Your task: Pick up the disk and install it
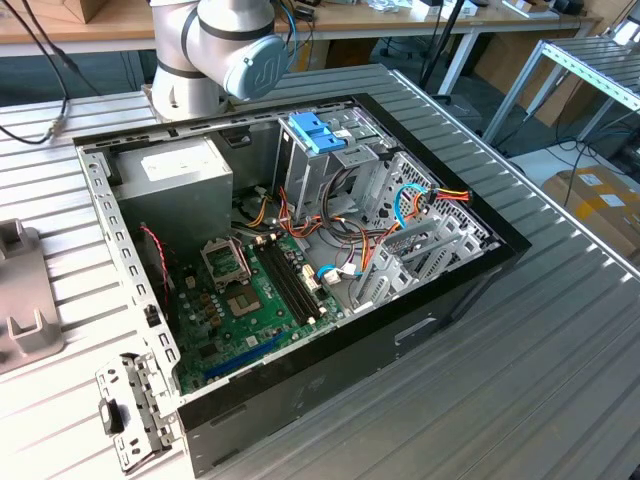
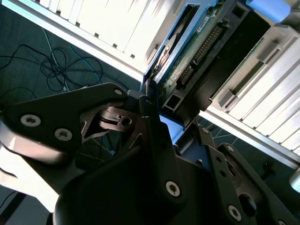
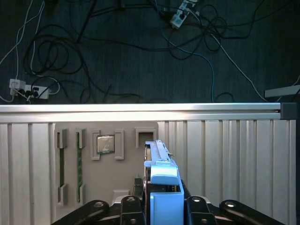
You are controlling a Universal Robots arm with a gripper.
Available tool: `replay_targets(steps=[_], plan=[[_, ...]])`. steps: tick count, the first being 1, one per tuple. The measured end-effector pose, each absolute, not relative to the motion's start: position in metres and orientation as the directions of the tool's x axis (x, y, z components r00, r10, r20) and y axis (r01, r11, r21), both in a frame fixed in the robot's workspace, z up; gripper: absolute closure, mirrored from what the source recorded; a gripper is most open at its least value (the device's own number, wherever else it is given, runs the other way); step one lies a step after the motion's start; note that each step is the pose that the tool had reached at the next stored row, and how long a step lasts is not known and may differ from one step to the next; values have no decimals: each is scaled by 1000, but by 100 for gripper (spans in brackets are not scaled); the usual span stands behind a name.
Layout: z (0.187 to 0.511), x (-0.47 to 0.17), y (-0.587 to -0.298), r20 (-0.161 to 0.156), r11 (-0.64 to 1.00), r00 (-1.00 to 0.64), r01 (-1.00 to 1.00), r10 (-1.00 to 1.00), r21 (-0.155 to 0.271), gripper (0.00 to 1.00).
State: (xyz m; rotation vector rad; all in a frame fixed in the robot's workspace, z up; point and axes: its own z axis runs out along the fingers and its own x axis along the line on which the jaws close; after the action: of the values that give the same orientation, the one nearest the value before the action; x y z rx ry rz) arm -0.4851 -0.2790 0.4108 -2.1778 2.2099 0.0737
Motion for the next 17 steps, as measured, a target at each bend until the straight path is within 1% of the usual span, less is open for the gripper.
replay_targets(steps=[17], plan=[[427, -485, -279, -60, 14, -15, -1000, -998, 7, 63]])
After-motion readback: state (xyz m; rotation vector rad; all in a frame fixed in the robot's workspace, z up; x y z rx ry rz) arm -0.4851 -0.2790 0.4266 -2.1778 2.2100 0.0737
